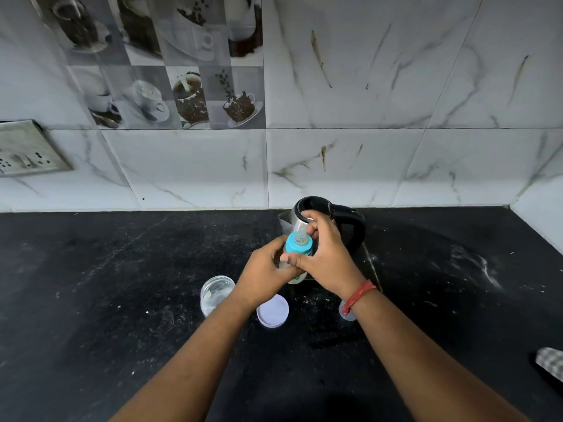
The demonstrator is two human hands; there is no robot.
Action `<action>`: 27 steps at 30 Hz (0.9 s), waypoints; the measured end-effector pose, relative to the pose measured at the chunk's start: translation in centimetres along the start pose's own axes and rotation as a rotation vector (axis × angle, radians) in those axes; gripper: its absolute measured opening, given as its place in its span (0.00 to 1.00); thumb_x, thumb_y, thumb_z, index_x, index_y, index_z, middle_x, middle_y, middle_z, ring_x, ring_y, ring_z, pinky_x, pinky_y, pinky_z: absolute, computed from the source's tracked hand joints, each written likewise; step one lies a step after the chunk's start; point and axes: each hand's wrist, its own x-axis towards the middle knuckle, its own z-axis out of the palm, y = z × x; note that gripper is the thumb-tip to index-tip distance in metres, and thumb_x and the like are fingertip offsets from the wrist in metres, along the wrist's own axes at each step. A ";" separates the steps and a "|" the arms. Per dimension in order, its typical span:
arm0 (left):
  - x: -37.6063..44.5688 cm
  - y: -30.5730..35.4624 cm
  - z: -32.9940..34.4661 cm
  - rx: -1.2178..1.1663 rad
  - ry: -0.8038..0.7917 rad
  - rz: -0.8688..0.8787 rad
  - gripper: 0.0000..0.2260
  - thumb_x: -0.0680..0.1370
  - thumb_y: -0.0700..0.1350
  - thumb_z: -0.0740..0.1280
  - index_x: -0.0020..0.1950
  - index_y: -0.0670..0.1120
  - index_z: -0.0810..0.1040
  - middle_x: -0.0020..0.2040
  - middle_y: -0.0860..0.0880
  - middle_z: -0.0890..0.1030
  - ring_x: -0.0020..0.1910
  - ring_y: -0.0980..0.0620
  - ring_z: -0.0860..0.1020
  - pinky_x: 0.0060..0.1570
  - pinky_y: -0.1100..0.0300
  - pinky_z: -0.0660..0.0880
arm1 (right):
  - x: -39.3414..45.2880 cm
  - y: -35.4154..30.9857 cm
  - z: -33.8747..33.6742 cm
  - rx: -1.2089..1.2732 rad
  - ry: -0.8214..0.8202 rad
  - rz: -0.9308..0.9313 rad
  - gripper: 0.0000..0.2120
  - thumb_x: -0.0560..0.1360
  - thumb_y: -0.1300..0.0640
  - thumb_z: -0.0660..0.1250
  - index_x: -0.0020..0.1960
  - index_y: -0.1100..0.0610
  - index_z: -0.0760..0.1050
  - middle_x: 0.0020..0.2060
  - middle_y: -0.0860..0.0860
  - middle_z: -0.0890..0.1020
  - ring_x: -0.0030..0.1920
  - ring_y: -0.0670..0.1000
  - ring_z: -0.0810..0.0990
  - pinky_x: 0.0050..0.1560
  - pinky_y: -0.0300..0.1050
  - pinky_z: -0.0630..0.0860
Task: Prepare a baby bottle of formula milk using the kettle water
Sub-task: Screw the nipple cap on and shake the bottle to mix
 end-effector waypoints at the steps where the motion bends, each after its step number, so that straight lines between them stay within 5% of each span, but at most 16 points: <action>1: 0.0 0.0 -0.1 -0.001 0.001 0.002 0.22 0.75 0.42 0.77 0.65 0.58 0.77 0.55 0.57 0.85 0.53 0.60 0.83 0.53 0.67 0.78 | 0.1 0.1 -0.4 0.066 -0.060 0.005 0.42 0.66 0.54 0.83 0.73 0.47 0.65 0.59 0.39 0.72 0.63 0.45 0.74 0.68 0.44 0.73; 5: 0.2 -0.2 -0.5 -0.008 0.030 -0.002 0.24 0.73 0.46 0.80 0.67 0.55 0.78 0.57 0.57 0.85 0.55 0.60 0.83 0.57 0.64 0.78 | 0.6 1.2 -2.2 0.257 -0.261 0.034 0.41 0.73 0.64 0.77 0.78 0.48 0.59 0.67 0.46 0.80 0.71 0.47 0.75 0.72 0.51 0.71; 8: 0.2 -0.1 -0.3 0.002 0.031 0.003 0.25 0.72 0.45 0.80 0.68 0.52 0.78 0.57 0.57 0.85 0.54 0.60 0.83 0.56 0.65 0.78 | 0.7 1.1 -1.9 0.196 -0.151 0.060 0.39 0.70 0.60 0.79 0.75 0.46 0.64 0.57 0.42 0.82 0.65 0.46 0.78 0.71 0.52 0.73; 13: 0.2 0.3 0.1 0.019 0.023 0.020 0.22 0.75 0.42 0.77 0.66 0.57 0.78 0.54 0.58 0.85 0.51 0.62 0.83 0.51 0.66 0.77 | 0.2 -0.4 0.2 0.056 0.037 0.011 0.37 0.66 0.55 0.82 0.71 0.48 0.69 0.52 0.41 0.72 0.56 0.44 0.74 0.61 0.39 0.73; 17: 0.3 0.2 -0.4 0.029 0.009 0.019 0.24 0.74 0.47 0.79 0.67 0.56 0.78 0.56 0.57 0.85 0.54 0.59 0.83 0.58 0.58 0.80 | 0.5 0.6 -1.9 0.245 -0.232 0.035 0.37 0.73 0.62 0.77 0.75 0.47 0.62 0.66 0.45 0.78 0.68 0.46 0.76 0.70 0.47 0.73; 19: 0.4 0.1 -0.6 0.025 0.019 0.015 0.24 0.72 0.48 0.80 0.66 0.57 0.78 0.56 0.57 0.85 0.54 0.59 0.83 0.59 0.57 0.80 | 0.5 0.9 -2.7 0.293 -0.270 0.023 0.35 0.75 0.66 0.74 0.74 0.46 0.63 0.65 0.46 0.81 0.70 0.48 0.76 0.72 0.50 0.72; 23: 0.3 0.3 -0.3 0.031 0.030 0.028 0.24 0.73 0.47 0.80 0.67 0.57 0.77 0.57 0.57 0.85 0.55 0.59 0.83 0.59 0.56 0.80 | 0.5 0.7 -1.6 0.235 -0.092 0.033 0.34 0.70 0.61 0.78 0.69 0.43 0.69 0.53 0.36 0.81 0.64 0.47 0.79 0.71 0.51 0.72; 27: 0.3 0.3 -0.2 0.042 0.034 0.029 0.23 0.75 0.45 0.78 0.68 0.57 0.77 0.58 0.58 0.85 0.55 0.61 0.82 0.60 0.55 0.80 | 0.0 -0.4 0.0 0.172 0.045 0.040 0.32 0.68 0.59 0.80 0.67 0.44 0.71 0.52 0.42 0.76 0.56 0.41 0.77 0.61 0.38 0.74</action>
